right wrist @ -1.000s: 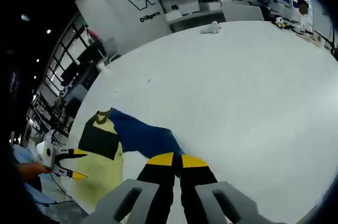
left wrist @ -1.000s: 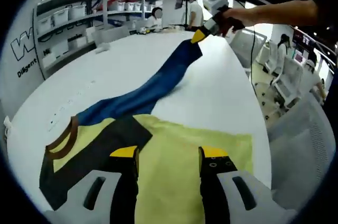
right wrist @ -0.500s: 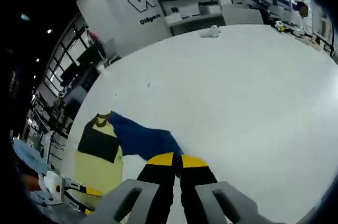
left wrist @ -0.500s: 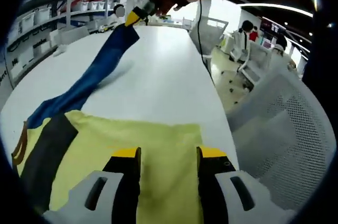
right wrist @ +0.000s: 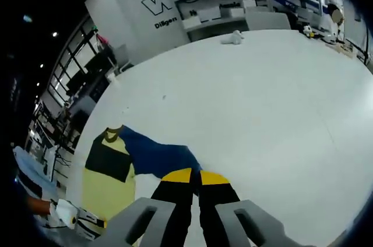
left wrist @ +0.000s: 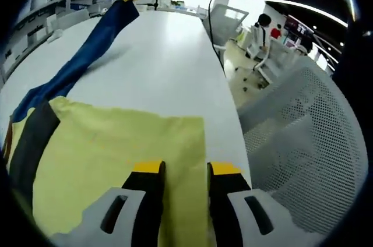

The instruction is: Fold the garment on the visible template until the final outline fits inside the template.

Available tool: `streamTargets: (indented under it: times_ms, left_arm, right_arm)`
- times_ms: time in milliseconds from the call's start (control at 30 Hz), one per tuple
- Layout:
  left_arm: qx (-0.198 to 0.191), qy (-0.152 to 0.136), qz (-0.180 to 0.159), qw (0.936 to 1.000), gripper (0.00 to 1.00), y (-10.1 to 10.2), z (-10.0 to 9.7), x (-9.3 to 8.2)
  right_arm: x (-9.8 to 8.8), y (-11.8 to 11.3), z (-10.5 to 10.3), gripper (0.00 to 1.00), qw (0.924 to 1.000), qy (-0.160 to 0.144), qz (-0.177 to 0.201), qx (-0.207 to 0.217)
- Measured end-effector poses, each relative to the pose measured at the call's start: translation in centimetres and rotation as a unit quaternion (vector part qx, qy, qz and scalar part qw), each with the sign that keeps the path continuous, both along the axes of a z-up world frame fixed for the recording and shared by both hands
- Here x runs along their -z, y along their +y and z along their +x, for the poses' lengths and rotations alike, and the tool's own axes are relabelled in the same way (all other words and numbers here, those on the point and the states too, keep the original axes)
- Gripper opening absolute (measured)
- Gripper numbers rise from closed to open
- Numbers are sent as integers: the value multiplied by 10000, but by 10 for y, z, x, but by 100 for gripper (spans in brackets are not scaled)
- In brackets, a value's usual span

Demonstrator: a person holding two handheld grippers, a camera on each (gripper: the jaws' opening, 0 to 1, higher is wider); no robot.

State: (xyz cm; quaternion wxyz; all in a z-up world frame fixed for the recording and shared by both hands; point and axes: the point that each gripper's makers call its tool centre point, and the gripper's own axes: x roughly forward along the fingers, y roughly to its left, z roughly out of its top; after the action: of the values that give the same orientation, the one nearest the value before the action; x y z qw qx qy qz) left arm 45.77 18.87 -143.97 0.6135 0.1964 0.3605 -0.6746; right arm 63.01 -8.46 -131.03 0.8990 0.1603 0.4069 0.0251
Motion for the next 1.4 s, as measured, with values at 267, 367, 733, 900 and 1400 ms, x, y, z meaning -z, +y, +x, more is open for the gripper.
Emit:
streamTargets:
  times_ms: [267, 367, 733, 900, 1400]
  left_arm:
    - [374, 26, 10, 9993, 28, 2, -20, 0]
    - [365, 53, -11, 9993, 28, 3, -20, 1]
    - [394, 258, 11, 9989, 32, 4, -27, -2]
    - [170, 72, -197, 9996, 38, 4, -11, -16]
    - [-1013, -548, -803, 9901, 50, 30, 48, -66]
  right_arm:
    - [-14, -10, 11, 0, 9998, -153, -41, 108]
    - [-19, -11, 15, 0, 9997, -206, -58, 135]
    - [-24, -16, 25, 0, 9994, -187, -128, 278]
    - [-23, -15, 25, 0, 9995, -117, -49, 298]
    - [-36, 19, 23, 0, 9997, 30, 220, 78]
